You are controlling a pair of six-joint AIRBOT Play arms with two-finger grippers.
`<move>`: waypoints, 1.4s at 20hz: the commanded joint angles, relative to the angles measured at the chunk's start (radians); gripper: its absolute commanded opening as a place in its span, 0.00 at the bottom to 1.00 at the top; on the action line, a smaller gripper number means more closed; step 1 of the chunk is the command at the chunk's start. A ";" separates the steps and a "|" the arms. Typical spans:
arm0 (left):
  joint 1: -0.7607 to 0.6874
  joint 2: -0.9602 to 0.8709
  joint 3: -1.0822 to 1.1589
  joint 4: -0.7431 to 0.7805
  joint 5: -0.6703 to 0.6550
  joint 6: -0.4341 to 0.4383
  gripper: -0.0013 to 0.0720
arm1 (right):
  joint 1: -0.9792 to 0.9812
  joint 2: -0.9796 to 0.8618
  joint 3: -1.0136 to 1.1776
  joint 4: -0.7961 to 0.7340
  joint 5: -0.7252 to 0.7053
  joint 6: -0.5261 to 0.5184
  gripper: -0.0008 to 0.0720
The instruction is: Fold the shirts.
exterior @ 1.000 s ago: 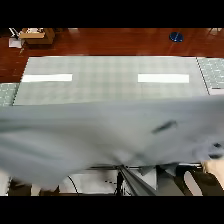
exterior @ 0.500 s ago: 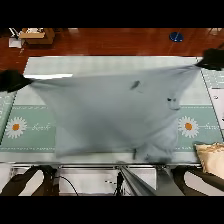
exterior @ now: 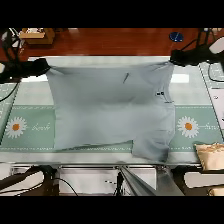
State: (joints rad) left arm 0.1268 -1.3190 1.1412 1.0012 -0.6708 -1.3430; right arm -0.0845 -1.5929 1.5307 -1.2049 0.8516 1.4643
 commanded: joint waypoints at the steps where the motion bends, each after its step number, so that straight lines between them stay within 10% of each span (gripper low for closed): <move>1: -0.021 -0.108 0.001 0.000 0.146 0.000 0.04 | 0.007 -0.089 0.000 0.004 -0.141 0.052 0.05; 10: -0.021 -0.204 0.000 0.001 0.171 0.018 0.04 | 0.004 -0.139 0.000 0.035 -0.155 -0.006 0.05; 19: 0.061 -0.168 0.153 0.034 -0.459 0.072 0.04 | -0.038 -0.063 0.034 -0.070 0.376 0.000 0.05; 28: 0.039 -0.290 0.150 0.143 -0.553 0.003 0.04 | -0.032 -0.077 -0.018 -0.139 0.506 0.074 0.05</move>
State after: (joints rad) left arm 0.1795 -1.5723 1.2888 1.1385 -1.1870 -1.3293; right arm -0.1169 -1.6684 1.5265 -1.3338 1.3216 1.5185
